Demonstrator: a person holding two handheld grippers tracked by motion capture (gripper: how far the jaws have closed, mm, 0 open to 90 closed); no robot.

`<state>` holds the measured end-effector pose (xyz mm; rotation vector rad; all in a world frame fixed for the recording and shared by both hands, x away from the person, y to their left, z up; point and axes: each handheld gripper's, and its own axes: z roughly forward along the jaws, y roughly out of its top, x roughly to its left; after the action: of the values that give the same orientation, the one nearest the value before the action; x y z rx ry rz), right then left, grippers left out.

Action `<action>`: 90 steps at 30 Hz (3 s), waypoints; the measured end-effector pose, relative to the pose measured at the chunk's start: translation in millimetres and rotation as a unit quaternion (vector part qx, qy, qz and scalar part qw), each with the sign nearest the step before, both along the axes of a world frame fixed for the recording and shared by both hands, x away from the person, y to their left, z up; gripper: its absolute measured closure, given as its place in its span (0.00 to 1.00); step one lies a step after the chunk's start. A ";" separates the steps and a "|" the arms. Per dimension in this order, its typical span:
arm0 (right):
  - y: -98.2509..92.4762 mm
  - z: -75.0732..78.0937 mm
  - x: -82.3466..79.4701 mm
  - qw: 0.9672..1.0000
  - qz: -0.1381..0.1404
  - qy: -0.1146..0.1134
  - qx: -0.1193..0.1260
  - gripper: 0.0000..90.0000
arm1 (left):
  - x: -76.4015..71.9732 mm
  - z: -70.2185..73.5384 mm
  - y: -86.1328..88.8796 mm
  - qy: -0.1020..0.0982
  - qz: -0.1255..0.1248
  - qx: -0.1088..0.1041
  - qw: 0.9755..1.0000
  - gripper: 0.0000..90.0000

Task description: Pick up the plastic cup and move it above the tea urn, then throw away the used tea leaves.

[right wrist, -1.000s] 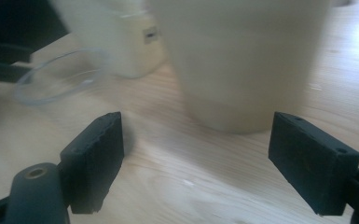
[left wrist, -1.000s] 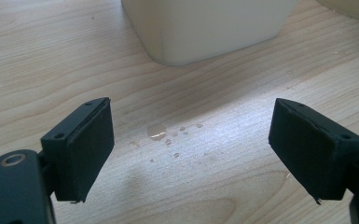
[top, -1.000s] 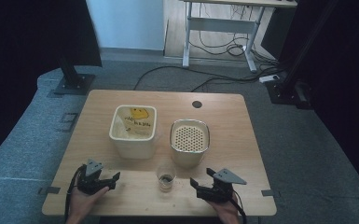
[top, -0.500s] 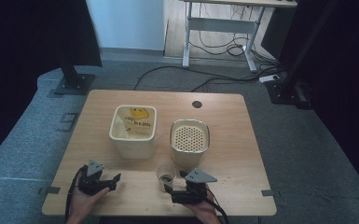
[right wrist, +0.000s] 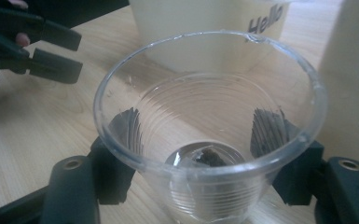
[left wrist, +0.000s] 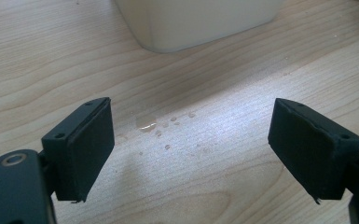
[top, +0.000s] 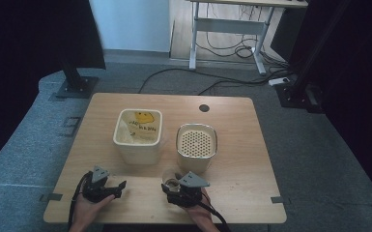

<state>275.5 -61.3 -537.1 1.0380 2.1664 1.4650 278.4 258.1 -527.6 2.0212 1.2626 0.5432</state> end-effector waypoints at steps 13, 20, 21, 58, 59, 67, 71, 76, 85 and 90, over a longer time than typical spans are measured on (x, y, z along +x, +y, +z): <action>-69.5 46.2 -17.4 0.995 -0.068 -0.054 0.058 0.43 | 0.3 -0.8 1.9 0.007 0.000 -0.001 1.000 0.16; -109.4 69.3 -15.3 0.986 -0.128 -0.085 0.065 0.43 | 2.1 -2.3 2.5 0.013 0.000 -0.002 1.000 0.16; -114.1 72.3 -13.4 0.985 -0.134 -0.088 0.068 0.43 | 2.2 -2.4 2.6 0.014 -0.001 -0.003 1.000 0.16; -144.8 135.4 48.5 0.964 -0.227 -0.135 -0.021 0.43 | 3.6 -5.7 3.8 0.035 -0.011 -0.004 0.999 0.16; -141.9 136.2 51.5 0.964 -0.227 -0.136 -0.034 0.43 | 3.7 -6.1 3.7 0.035 -0.012 -0.003 0.999 0.16; -131.8 141.1 57.7 0.961 -0.226 -0.138 -0.077 0.43 | 4.2 -7.2 3.2 0.040 -0.014 -0.002 0.999 0.16; -125.4 146.4 61.0 0.960 -0.224 -0.137 -0.097 0.43 | 3.6 -6.8 4.0 0.038 -0.013 -0.004 0.999 0.16; -119.6 147.9 63.9 0.959 -0.218 -0.140 -0.114 0.43 | 3.9 -6.7 4.9 0.038 -0.013 -0.005 0.999 0.16; -95.7 146.7 74.8 0.932 -0.214 -0.171 -0.238 0.42 | 4.3 -7.2 4.6 0.040 -0.014 -0.003 0.999 0.16; -88.2 146.4 78.7 0.930 -0.206 -0.171 -0.251 0.42 | 4.0 -7.3 6.1 0.042 -0.012 -0.004 0.999 0.16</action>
<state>354.3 -149.5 -390.7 0.8929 1.7884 0.7723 282.4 264.2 -534.9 2.0687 1.2851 0.4446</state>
